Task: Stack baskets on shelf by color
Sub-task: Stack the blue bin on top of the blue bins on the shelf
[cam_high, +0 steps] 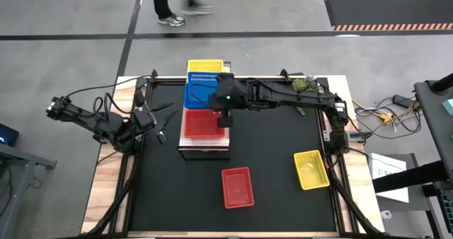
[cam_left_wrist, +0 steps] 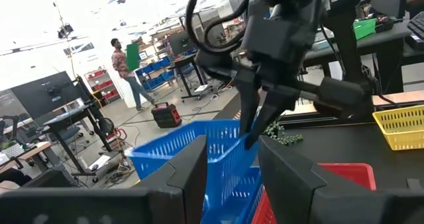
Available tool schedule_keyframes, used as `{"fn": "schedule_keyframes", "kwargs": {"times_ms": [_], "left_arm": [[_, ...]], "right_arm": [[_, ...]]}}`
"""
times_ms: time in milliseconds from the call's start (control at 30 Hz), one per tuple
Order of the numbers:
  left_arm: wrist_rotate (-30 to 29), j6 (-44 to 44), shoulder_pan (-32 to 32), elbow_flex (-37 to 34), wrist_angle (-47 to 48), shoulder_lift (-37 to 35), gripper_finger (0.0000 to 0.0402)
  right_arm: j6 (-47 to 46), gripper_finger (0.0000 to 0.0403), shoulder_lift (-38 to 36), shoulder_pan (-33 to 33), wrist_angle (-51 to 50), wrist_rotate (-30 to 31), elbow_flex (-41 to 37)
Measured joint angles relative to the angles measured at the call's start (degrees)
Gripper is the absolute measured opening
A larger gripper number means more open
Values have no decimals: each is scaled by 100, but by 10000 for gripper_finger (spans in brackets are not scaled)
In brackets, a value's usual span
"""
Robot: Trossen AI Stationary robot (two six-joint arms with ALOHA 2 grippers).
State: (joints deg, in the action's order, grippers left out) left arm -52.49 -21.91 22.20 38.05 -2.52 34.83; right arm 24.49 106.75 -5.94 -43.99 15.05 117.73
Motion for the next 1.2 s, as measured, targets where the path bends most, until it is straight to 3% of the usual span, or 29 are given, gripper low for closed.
{"fn": "schedule_keyframes", "kwargs": {"times_ms": [567,1000,1200], "left_arm": [[0,-96,1,1,0,0,118],[0,-101,-1,1,2,2,118],[0,-105,1,0,2,2,118]], "right_arm": [[-23,12,297,-86,316,-65,-15],[-191,122,434,-161,579,-2,-15],[-172,149,403,-161,569,-4,75]]}}
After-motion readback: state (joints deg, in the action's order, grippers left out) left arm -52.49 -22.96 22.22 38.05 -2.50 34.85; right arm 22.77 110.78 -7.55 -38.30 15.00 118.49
